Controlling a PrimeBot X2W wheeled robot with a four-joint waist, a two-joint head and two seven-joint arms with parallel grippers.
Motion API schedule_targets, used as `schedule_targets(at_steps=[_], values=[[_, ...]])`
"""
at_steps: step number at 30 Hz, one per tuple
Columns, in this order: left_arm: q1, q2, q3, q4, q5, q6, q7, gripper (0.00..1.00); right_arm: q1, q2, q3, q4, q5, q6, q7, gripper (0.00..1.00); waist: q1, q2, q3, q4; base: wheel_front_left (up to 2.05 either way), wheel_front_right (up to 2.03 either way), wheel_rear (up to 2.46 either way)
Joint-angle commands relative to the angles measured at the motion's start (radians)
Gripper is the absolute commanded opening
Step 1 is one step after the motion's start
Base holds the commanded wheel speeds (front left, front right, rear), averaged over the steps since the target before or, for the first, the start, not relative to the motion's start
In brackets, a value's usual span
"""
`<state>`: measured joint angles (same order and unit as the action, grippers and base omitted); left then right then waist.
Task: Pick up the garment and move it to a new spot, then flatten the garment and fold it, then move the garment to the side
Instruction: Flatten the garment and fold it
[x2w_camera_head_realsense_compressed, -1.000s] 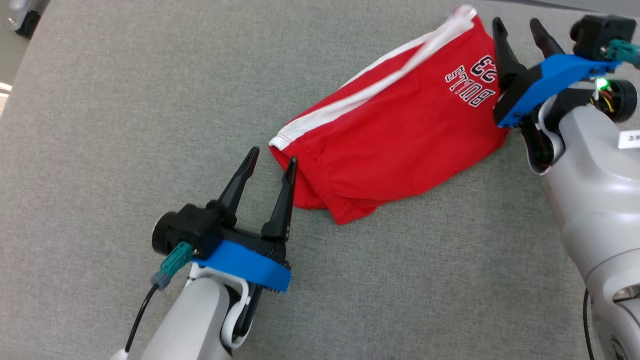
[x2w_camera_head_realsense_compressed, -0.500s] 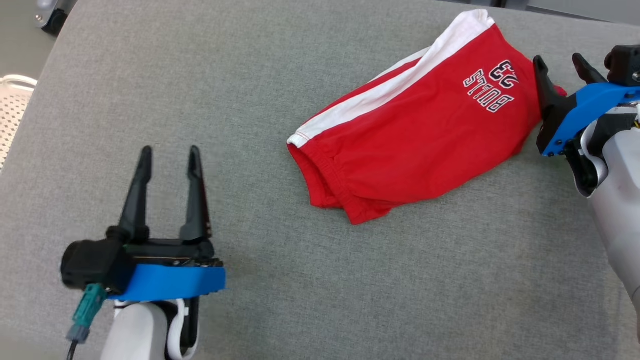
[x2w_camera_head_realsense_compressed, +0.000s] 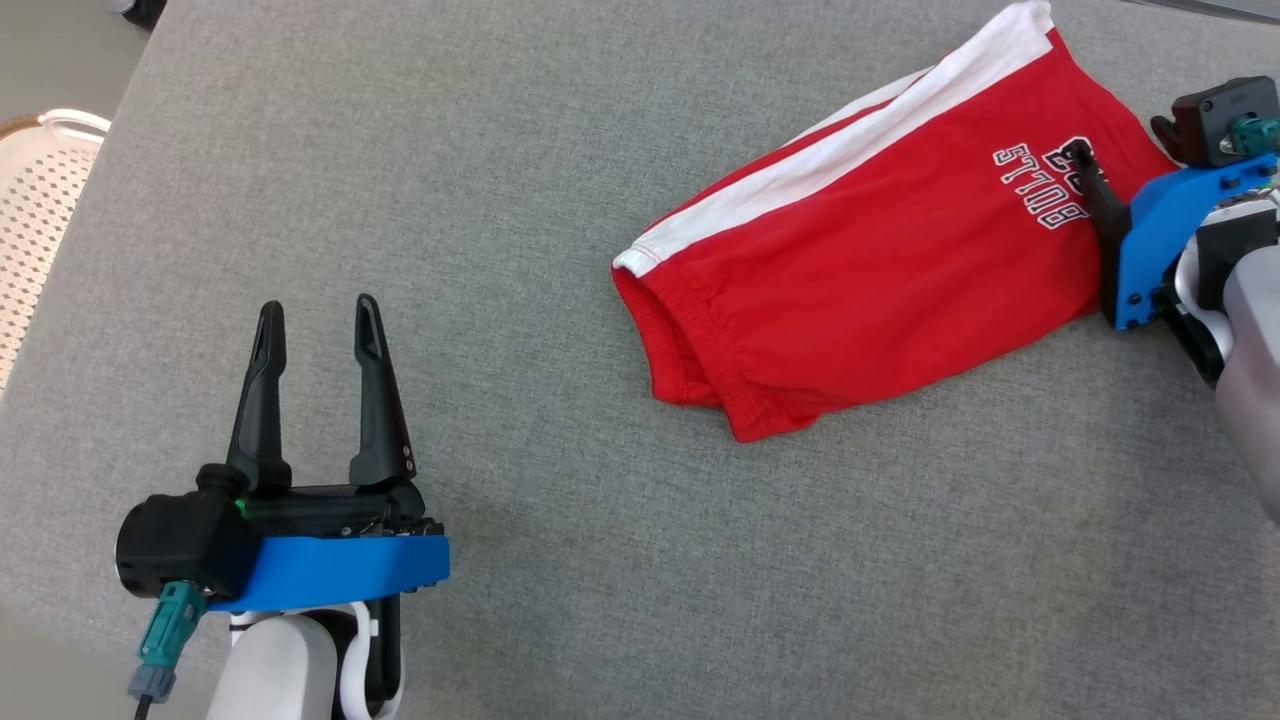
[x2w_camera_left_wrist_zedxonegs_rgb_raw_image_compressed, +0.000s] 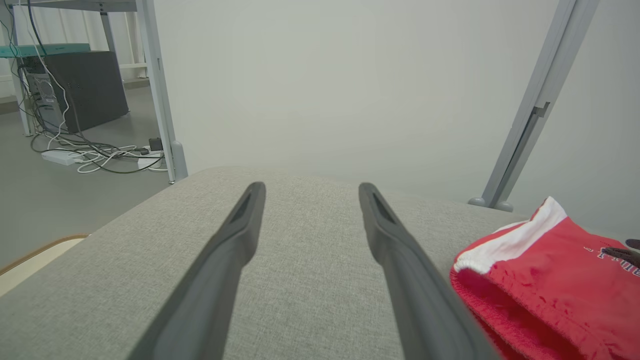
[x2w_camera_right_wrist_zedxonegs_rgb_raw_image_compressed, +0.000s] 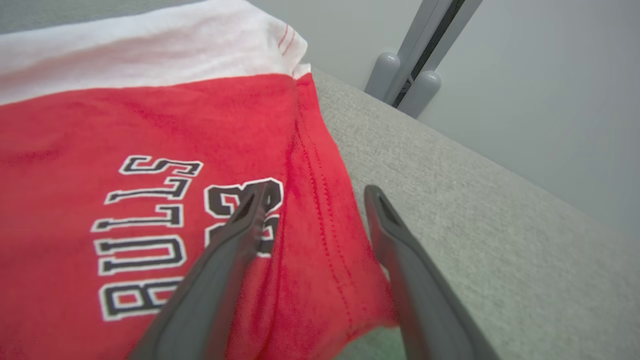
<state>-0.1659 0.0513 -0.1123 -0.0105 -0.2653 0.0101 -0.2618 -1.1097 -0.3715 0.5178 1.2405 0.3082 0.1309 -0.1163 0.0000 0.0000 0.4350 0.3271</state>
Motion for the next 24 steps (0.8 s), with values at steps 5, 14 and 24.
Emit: schedule_targets(at_steps=[5,14,24], values=[[-0.010,-0.002,-0.003,-0.005,-0.008,0.013,-0.004,1.00,0.016,-0.005,0.007,0.036,-0.003,0.000,0.044,1.00,0.0000,0.0000,0.005,0.002,0.00,0.00,0.00],[-0.001,-0.002,0.002,-0.004,-0.002,0.020,-0.004,1.00,0.071,0.061,-0.015,-0.007,0.129,0.001,0.082,0.00,0.0000,0.0000,0.003,-0.025,0.00,0.00,0.00],[0.079,-0.001,0.088,0.011,0.081,0.017,-0.004,1.00,0.293,0.034,0.006,-0.223,0.389,0.000,-0.092,0.00,0.0000,0.0000,-0.133,-0.168,0.00,0.00,0.00]])
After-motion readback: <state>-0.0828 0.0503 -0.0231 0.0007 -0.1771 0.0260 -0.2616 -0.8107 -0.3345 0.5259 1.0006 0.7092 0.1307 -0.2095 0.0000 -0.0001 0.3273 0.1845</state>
